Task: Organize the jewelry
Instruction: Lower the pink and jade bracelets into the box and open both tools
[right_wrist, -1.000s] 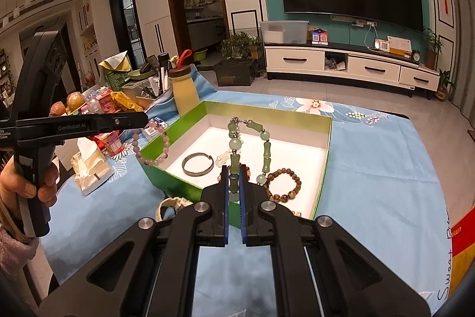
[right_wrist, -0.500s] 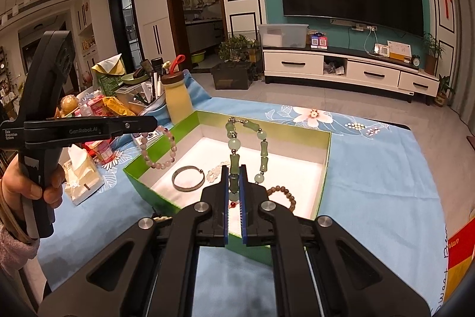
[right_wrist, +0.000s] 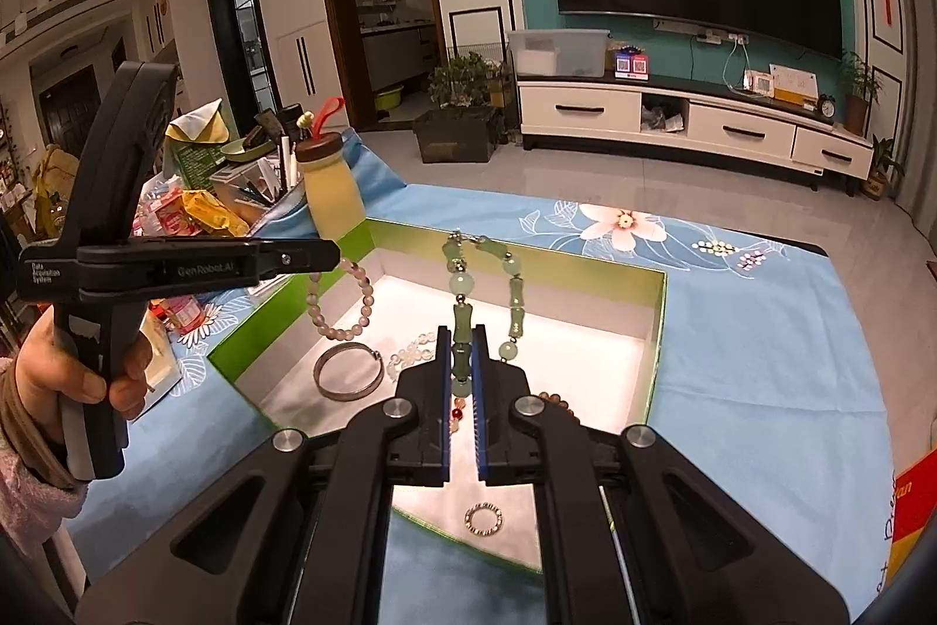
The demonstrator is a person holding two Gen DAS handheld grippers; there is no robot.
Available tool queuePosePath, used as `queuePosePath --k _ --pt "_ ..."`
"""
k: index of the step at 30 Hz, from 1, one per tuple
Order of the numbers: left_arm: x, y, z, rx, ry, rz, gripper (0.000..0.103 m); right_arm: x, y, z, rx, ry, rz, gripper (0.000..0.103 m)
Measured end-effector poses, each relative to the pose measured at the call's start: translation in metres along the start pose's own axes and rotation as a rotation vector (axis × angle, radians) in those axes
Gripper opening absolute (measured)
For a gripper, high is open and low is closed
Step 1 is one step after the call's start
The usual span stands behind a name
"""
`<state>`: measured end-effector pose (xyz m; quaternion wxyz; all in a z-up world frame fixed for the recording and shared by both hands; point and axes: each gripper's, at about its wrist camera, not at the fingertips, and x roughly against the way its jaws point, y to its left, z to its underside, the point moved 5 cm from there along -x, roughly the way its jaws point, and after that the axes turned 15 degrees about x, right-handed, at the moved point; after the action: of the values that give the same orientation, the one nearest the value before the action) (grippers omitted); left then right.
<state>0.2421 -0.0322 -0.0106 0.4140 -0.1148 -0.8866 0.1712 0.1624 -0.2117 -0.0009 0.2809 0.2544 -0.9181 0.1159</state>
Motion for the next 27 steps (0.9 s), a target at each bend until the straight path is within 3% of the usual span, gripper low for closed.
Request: queuePosePath --k 13,27 --pt "-0.044 0.018 -0.009 0.023 0.071 -0.065 0.008 -0.049 -0.014 -0.005 -0.015 0.105 -0.009 0.006" --pt "-0.056 0.024 -0.015 0.024 0.087 -0.104 0.008 -0.077 -0.023 -0.003 -0.038 0.187 0.007 0.006"
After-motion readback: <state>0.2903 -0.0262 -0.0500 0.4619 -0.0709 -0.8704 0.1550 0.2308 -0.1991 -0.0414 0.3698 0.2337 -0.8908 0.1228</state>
